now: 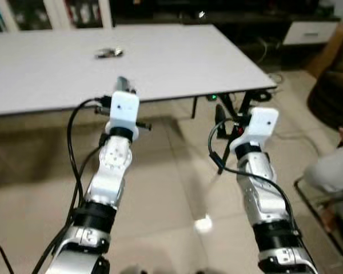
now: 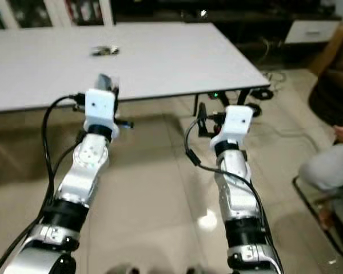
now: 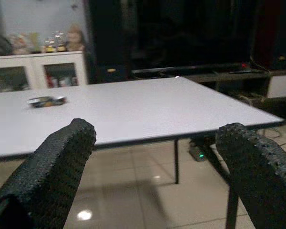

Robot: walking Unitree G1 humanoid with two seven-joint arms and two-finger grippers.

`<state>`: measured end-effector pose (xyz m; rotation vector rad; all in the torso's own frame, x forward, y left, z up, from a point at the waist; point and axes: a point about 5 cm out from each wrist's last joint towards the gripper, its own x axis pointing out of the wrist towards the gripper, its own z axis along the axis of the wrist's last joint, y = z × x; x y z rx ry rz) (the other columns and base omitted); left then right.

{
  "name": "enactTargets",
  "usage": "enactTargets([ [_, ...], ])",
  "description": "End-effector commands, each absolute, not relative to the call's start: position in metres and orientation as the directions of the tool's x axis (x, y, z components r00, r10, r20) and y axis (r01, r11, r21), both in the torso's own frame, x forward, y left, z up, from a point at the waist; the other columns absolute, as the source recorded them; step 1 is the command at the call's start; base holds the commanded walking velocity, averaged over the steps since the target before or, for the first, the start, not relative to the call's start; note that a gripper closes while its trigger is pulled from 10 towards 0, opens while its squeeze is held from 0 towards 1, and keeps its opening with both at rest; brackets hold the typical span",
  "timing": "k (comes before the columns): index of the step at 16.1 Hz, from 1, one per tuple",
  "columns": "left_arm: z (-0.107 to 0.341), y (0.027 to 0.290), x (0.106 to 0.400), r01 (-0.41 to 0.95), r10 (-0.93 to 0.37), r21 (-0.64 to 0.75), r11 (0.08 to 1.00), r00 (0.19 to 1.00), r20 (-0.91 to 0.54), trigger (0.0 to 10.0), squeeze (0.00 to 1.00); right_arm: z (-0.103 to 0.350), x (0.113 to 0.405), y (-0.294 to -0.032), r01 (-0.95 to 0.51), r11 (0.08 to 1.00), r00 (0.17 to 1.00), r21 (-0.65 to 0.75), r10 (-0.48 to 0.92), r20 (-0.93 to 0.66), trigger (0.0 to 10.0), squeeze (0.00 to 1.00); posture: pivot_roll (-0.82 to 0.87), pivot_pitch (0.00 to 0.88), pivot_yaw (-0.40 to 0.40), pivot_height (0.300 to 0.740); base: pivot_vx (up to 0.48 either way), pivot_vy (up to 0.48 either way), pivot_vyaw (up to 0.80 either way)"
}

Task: Picking trash to rubbish bin

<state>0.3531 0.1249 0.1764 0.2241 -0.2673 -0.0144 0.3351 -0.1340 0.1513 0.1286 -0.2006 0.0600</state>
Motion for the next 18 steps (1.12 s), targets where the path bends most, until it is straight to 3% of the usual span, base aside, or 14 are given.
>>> enactTargets([
  [1,0.176,0.122,0.353,-0.011,-0.044,0.208,0.978,0.966,0.255,10.0,0.00,0.151,0.335,-0.136,-0.071,0.991,0.979,0.117,0.046,0.199,10.0,0.00,-0.02,0.035,-0.012,0.740,0.000,0.000,0.00],
  [7,0.174,0.122,0.352,0.001,-0.045,0.180,0.984,0.969,0.244,10.0,0.00,0.148,0.335,-0.134,-0.087,0.992,0.981,0.090,0.070,0.179,10.0,0.00,-0.02,0.027,-0.011,0.740,0.000,0.000,0.00],
  [18,0.172,0.116,0.351,0.032,-0.073,0.173,0.984,0.970,0.234,10.0,0.00,0.138,0.332,-0.127,-0.135,0.989,0.983,0.062,0.126,0.130,10.0,0.00,-0.02,0.026,-0.008,0.740,0.000,0.000,0.80],
])
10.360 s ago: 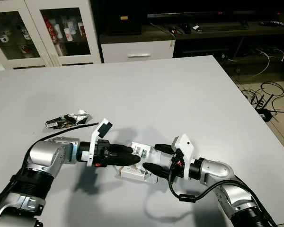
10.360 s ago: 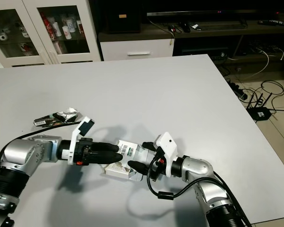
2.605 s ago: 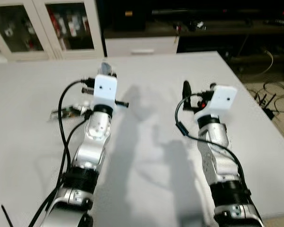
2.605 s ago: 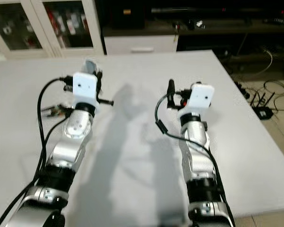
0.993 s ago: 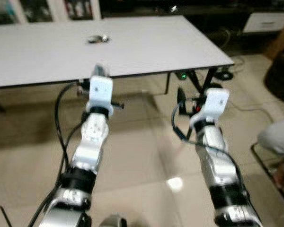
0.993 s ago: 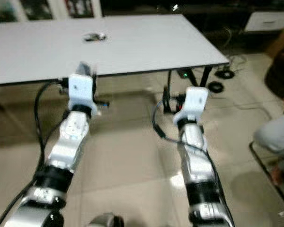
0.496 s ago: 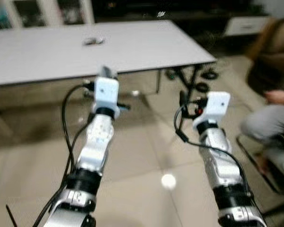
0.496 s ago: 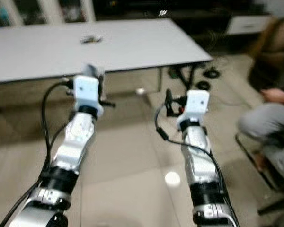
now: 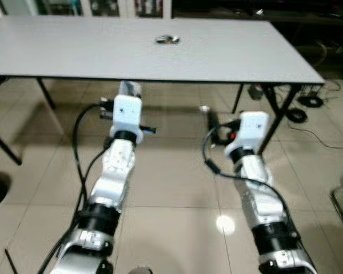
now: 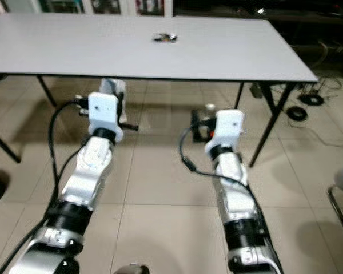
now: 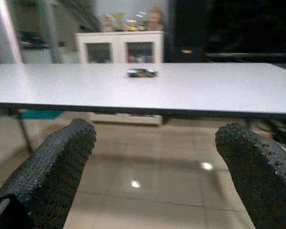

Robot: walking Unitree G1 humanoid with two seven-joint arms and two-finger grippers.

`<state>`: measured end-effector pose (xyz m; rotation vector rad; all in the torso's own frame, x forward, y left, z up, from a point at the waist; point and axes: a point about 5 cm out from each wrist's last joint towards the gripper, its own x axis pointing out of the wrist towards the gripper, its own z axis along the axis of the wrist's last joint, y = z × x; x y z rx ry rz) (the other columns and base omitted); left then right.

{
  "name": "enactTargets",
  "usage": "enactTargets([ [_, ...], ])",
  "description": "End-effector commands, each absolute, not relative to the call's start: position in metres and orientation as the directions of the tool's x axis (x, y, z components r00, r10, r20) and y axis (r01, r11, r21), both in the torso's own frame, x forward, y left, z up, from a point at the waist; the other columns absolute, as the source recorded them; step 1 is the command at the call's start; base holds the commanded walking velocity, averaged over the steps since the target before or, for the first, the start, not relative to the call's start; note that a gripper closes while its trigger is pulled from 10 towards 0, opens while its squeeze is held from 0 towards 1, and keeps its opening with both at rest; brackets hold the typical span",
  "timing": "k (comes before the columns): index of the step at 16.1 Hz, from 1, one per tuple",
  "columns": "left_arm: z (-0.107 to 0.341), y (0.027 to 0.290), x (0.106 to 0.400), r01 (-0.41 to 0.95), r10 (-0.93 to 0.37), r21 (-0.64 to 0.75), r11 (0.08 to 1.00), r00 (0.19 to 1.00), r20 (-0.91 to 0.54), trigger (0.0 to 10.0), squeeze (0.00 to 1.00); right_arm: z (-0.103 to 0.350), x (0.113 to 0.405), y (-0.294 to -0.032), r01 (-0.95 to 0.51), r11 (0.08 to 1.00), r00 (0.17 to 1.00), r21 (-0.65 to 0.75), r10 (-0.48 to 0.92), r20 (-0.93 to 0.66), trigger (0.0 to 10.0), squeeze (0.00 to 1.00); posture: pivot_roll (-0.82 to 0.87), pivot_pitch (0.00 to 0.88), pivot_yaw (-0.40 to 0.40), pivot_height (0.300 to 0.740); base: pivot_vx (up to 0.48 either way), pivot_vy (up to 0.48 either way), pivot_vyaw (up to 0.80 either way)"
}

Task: Picking trash to rubbish bin

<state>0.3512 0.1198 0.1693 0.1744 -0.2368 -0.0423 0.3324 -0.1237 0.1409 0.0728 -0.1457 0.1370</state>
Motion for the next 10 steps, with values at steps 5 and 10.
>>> enactTargets([
  [5,0.1717,0.1241,0.3507,0.013,-0.054,0.173,0.985,0.970,0.235,10.0,0.00,0.1369,0.3310,-0.1226,-0.161,0.985,0.981,0.069,0.151,0.122,10.0,0.00,-0.01,0.042,-0.010,0.740,0.000,0.000,0.80],
  [10,0.1697,0.1246,0.3509,0.014,-0.053,0.175,0.984,0.974,0.220,10.0,0.00,0.1351,0.3314,-0.1233,-0.164,0.984,0.982,0.071,0.155,0.112,10.0,0.00,-0.01,0.044,-0.010,0.740,0.000,0.000,0.80],
])
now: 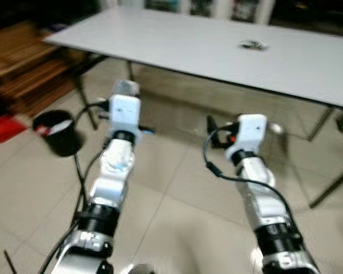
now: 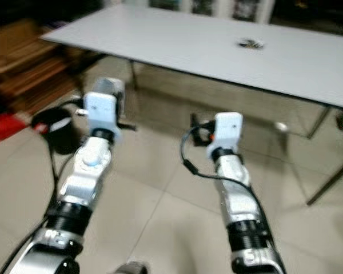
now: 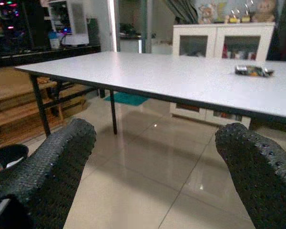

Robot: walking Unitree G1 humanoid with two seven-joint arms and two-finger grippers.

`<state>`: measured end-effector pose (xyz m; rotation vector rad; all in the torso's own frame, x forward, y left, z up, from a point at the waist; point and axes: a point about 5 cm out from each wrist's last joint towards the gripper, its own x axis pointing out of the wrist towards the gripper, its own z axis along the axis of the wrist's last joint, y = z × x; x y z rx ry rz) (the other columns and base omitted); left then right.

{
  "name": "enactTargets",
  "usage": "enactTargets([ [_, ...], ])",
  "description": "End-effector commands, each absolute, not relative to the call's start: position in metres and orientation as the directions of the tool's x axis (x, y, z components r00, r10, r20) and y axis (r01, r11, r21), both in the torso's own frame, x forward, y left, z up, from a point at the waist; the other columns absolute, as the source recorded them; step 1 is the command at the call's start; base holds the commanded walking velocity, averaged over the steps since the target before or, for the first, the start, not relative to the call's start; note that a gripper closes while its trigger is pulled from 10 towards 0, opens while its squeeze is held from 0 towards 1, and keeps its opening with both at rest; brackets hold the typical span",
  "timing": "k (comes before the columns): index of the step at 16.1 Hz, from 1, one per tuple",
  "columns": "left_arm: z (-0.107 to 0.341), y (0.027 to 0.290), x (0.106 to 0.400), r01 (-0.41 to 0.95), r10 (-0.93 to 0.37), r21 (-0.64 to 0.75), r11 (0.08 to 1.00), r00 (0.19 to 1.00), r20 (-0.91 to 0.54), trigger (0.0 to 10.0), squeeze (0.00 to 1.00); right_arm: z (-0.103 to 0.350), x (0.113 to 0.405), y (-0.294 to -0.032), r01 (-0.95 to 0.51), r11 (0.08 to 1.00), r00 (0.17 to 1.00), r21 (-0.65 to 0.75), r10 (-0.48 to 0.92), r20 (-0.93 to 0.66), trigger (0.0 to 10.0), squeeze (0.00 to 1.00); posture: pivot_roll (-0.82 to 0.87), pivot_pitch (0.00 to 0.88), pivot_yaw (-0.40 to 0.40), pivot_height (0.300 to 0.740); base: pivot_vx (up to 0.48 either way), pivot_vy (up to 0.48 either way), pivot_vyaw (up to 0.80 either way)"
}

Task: Picking trash to rubbish bin

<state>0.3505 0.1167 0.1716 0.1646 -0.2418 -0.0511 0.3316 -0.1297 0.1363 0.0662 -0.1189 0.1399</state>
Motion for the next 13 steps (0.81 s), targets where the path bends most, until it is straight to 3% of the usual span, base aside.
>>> enactTargets([
  [1,0.165,0.125,0.351,0.019,-0.052,0.167,0.986,0.979,0.198,10.0,0.00,0.133,0.331,-0.125,-0.159,0.985,0.983,0.070,0.151,0.105,10.0,0.00,-0.01,0.045,-0.011,0.740,0.000,0.000,0.80],
  [6,0.108,0.159,0.345,-0.007,0.006,0.231,0.973,1.000,0.005,10.0,0.00,0.091,0.329,-0.153,-0.078,0.995,0.995,0.059,0.081,-0.055,10.0,0.00,-0.01,0.048,-0.013,0.740,0.000,0.000,0.80],
  [9,0.055,0.197,0.320,0.035,0.047,0.385,0.922,0.978,-0.202,10.0,0.00,0.051,0.315,-0.174,-0.047,0.999,0.972,0.017,0.050,-0.229,10.0,0.00,-0.02,0.052,-0.019,0.740,0.000,0.000,0.80],
  [13,0.006,0.216,0.285,0.083,0.080,0.372,0.924,0.912,-0.403,10.0,0.00,0.003,0.288,-0.180,-0.047,0.999,0.908,0.007,0.045,-0.417,10.0,0.00,-0.01,0.053,-0.030,0.740,0.000,0.000,0.80],
])
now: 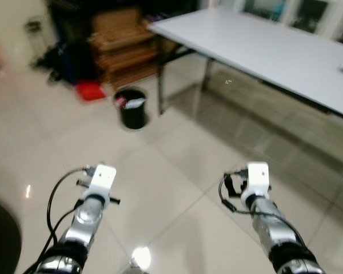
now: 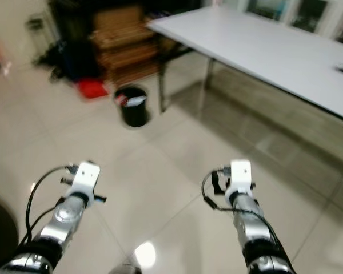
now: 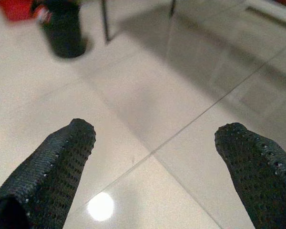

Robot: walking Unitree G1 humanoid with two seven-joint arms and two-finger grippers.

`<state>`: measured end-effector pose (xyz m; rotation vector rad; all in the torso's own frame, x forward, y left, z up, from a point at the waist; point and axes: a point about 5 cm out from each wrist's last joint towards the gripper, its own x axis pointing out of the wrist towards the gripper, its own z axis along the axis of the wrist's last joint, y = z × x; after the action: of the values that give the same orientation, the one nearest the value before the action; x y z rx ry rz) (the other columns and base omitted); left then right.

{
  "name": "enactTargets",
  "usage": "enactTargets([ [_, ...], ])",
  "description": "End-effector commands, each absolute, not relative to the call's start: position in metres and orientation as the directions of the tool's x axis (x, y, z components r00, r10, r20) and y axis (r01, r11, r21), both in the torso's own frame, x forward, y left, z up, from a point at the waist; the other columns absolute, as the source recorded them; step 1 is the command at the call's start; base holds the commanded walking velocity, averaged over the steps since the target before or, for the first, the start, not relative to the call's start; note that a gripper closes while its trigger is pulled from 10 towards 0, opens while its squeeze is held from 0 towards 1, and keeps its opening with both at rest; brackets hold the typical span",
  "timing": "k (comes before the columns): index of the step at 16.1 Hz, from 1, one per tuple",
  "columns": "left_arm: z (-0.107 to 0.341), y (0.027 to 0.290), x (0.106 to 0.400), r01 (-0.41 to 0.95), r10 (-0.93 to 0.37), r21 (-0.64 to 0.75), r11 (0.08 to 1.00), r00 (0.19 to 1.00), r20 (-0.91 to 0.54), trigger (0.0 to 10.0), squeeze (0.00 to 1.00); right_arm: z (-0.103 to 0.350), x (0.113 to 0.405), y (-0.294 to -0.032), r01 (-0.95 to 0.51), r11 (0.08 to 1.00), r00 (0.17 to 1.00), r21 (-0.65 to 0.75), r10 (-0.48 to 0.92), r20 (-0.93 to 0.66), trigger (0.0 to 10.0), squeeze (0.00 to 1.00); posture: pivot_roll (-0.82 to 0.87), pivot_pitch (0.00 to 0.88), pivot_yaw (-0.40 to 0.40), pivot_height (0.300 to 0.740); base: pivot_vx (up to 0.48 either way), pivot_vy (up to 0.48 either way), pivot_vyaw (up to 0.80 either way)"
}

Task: Picking trash to rubbish bin

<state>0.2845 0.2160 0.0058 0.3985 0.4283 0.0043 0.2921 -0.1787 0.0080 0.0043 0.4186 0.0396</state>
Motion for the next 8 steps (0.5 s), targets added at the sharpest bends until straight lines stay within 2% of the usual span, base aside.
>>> enactTargets([
  [1,-0.003,0.218,0.277,0.092,0.089,0.373,0.923,0.893,-0.441,10.0,0.00,-0.005,0.281,-0.180,-0.054,0.999,0.889,0.004,0.050,-0.454,10.0,0.00,-0.02,0.052,-0.031,0.740,0.000,0.000,0.80],
  [3,-0.015,0.219,0.266,0.103,0.098,0.367,0.924,0.867,-0.490,10.0,0.00,-0.018,0.270,-0.175,-0.097,0.995,0.858,0.032,0.100,-0.504,10.0,0.00,-0.02,0.049,-0.032,0.740,0.000,0.000,0.00],
  [4,-0.019,0.219,0.263,0.106,0.098,0.359,0.927,0.856,-0.508,10.0,0.00,-0.025,0.264,-0.174,-0.092,0.995,0.841,0.042,0.100,-0.532,10.0,0.00,-0.02,0.049,-0.034,0.740,0.251,0.000,0.00],
  [8,-0.040,0.220,0.240,0.121,0.123,0.340,0.933,0.779,-0.614,10.0,0.00,-0.056,0.228,-0.173,-0.078,0.996,0.734,0.049,0.091,-0.673,10.0,0.00,-0.02,0.043,-0.034,0.740,0.453,0.000,0.00],
])
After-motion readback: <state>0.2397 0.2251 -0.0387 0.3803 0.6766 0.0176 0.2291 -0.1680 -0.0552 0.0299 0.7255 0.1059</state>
